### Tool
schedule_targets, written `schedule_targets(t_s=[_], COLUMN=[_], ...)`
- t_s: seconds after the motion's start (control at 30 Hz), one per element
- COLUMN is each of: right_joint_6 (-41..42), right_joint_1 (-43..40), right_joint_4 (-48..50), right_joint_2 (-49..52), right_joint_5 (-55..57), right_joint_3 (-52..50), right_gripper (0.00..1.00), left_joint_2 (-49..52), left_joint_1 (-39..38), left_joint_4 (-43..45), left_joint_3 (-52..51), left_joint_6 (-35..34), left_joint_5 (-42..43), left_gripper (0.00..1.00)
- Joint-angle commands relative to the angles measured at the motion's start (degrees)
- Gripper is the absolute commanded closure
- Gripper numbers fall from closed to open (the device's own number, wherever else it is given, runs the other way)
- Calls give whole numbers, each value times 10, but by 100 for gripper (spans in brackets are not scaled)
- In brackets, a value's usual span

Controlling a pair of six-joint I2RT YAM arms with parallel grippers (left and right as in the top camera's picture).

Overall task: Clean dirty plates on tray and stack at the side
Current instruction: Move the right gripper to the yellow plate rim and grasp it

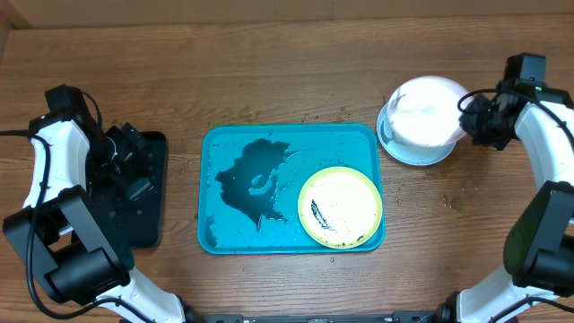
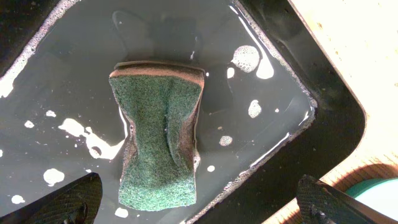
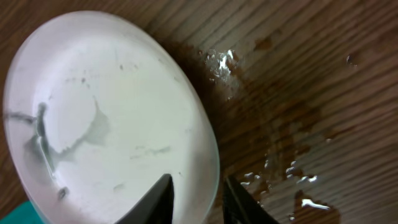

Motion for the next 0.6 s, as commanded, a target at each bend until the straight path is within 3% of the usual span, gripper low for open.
schedule_targets(t_s=[0.0, 0.13, 0.27, 0.37, 0.57], right_joint_6=[3, 1, -74, -132, -135], right_joint_1=[9, 18, 36, 67, 196], right_joint_4=[-3, -30, -60, -94, -143], right_joint_2=[-24, -24, -24, -24, -25], right_joint_5=[-15, -35, -186, -282, -160], right_joint_3=[-10, -10, -10, -10, -13], right_gripper=[72, 69, 55, 51, 42], left_joint_2=[-6, -6, -6, -6, -6], left_joint_1=[2, 2, 2, 2, 2], left_joint_4=[0, 0, 0, 0, 1], left_joint_3=[11, 11, 11, 11, 11], left_joint_6=[-2, -2, -2, -2, -2], left_joint_5=[4, 4, 4, 4, 4], left_gripper=[0, 0, 0, 0, 0])
